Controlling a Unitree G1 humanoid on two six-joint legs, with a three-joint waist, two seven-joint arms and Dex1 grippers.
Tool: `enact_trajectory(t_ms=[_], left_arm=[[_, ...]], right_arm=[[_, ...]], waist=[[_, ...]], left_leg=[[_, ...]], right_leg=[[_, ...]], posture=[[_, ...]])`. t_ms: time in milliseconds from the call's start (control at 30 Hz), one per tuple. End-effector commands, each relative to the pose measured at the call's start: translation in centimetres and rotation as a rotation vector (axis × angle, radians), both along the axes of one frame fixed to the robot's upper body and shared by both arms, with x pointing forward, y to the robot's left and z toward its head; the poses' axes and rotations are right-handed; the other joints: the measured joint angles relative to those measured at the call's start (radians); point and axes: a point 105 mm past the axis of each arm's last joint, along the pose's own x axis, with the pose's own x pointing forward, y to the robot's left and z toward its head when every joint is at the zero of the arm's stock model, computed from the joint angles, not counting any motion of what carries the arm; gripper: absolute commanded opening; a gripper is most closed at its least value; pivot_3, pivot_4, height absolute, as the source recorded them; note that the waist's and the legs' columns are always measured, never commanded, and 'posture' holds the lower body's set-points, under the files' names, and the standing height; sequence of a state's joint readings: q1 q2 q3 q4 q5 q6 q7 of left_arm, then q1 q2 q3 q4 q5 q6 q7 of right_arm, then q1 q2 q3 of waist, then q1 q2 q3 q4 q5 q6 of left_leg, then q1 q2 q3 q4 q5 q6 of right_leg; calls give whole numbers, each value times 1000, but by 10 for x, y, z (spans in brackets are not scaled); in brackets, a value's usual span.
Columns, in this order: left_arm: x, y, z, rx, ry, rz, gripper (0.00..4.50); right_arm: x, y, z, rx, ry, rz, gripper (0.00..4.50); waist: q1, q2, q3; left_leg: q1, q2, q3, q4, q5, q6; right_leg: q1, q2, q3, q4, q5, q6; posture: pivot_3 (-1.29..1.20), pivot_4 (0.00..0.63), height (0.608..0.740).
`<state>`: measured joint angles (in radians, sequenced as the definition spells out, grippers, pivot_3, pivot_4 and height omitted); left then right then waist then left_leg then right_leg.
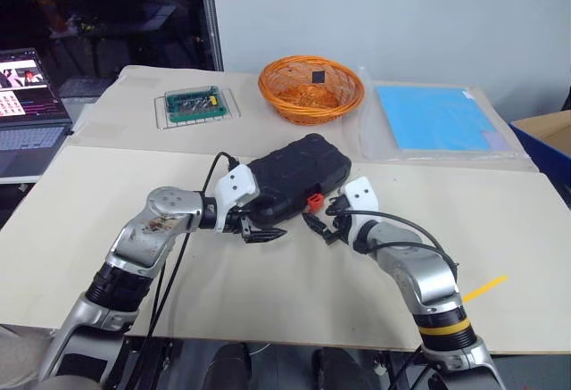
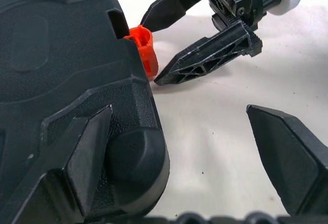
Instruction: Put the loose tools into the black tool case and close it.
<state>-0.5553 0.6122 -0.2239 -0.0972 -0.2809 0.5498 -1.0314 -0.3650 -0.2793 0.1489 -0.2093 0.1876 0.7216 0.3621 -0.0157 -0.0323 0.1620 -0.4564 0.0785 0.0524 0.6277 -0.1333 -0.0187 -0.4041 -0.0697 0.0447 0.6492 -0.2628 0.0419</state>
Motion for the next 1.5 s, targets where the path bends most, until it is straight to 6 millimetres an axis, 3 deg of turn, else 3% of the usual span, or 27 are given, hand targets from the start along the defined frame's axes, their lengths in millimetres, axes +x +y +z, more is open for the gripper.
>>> enact_trajectory(t_ms=[33,67,167,300,400,900,1267,1500], left_arm=[[-3,6,-19,40,80,24,4500],[-3,6,-19,40,79,24,4500],[-3,5,-19,40,79,23,4500],[-4,5,-19,39,79,24,4500],[-4,5,-20,39,81,24,4500],[-3,4,-25,46,83,35,4500],[0,0,-27,52,76,31,4500],[0,0,-29,46,75,40,4500]], right_arm=[[1,4,10,17,-63,15,4342],[2,5,9,16,-63,15,4342],[3,7,8,18,-62,19,3682],[4,8,7,16,-60,23,2164],[5,8,7,11,-64,26,1287],[-5,10,39,-32,-153,63,1270],[21,18,28,-4,-49,85,1270],[4,8,28,-64,-66,104,1270]], waist=[[0,0,0],[-1,0,0],[0,0,0],[0,0,0],[0,0,0],[0,0,0],[-8,0,0],[-2,1,0]], left_leg=[[0,0,0,0,0,0],[0,0,0,0,0,0],[0,0,0,0,0,0],[0,0,0,0,0,0],[0,0,0,0,0,0],[0,0,0,0,0,0],[1,1,0,0,0,0],[1,1,0,0,0,0]], right_leg=[[0,0,0,0,0,0],[0,0,0,0,0,0],[0,0,0,0,0,0],[0,0,0,0,0,0],[0,0,0,0,0,0],[0,0,0,0,0,0],[0,1,0,0,1,-1],[0,1,0,0,0,-1]], posture=[[0,150,740],[0,150,740],[0,150,740],[0,150,740],[0,150,740],[0,150,740],[0,150,740],[0,150,740]])
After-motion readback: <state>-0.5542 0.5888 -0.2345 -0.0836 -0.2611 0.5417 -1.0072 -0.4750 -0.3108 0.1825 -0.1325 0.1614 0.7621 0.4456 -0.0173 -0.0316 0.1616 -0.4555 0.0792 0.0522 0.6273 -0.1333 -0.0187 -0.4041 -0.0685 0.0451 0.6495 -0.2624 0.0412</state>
